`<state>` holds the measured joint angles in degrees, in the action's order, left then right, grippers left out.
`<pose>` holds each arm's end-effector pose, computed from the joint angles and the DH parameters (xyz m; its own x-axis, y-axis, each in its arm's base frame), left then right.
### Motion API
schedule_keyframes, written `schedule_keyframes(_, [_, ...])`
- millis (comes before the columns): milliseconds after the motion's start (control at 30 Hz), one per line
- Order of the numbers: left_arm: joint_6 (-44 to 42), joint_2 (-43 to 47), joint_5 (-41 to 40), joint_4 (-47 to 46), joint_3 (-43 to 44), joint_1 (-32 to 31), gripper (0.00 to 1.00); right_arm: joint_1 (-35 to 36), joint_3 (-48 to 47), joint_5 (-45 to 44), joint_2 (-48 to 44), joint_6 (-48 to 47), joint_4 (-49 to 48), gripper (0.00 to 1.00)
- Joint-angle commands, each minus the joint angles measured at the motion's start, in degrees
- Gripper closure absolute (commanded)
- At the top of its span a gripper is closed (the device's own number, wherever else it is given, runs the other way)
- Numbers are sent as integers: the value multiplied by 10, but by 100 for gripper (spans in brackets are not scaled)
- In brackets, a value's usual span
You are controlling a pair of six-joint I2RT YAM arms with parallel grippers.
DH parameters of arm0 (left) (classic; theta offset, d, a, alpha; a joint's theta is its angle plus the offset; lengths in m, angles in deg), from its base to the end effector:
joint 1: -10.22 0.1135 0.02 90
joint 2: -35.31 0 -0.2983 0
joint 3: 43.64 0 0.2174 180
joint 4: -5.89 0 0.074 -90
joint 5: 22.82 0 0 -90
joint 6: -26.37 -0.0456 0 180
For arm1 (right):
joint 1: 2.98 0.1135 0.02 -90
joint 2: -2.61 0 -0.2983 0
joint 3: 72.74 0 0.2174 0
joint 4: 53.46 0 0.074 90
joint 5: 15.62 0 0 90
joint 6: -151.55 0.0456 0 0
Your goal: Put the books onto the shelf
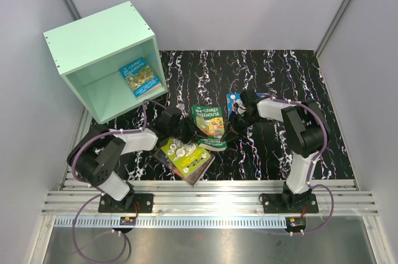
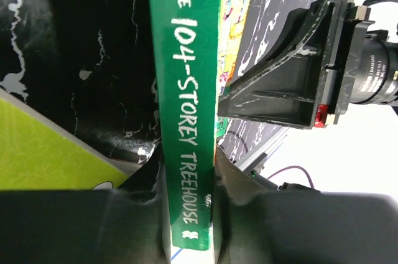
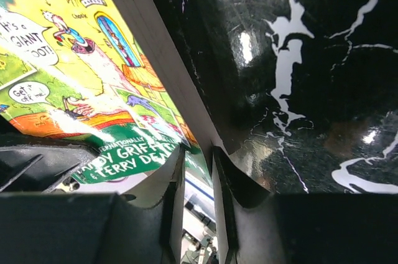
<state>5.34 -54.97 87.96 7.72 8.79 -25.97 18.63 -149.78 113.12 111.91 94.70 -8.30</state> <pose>0.2188 -0.1801 0.2039 -0.9059 -0.4185 -0.0647 -0.2038 0.5648 -0.7997 0.2929 0.1467 0.1721 -0.9861 0.0682 0.1516 0.1496 0.7617 0.6305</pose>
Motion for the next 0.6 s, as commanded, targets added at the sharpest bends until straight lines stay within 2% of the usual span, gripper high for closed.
schedule_keyframes(0, [9, 4, 49, -56, 26, -27, 100, 14, 18, 6, -1, 16, -12, 80])
schedule_keyframes(133, [-52, 72, -8, 75, 45, -18, 100, 14, 13, -32, -66, 11, 27, 76])
schedule_keyframes(233, [-84, 153, -42, 163, 46, 11, 100, 13, -9, -71, -125, 11, 86, 42])
schedule_keyframes(267, [-88, 175, -43, 184, 35, 41, 100, 13, -18, -77, -149, 11, 120, 17])
schedule_keyframes(300, [-91, 217, -43, 193, 30, 58, 100, 13, -27, -85, -159, 10, 135, 3])
schedule_keyframes(433, [-152, 293, -6, 254, 20, 178, 100, 11, -81, -125, -210, 0, 205, 0])
schedule_keyframes(467, [-164, 303, 11, 253, 17, 227, 100, 10, -89, -126, -225, -3, 225, 0])
schedule_keyframes(567, [-197, 314, 77, 230, 21, 297, 100, 6, -100, -127, -251, -12, 248, 0])
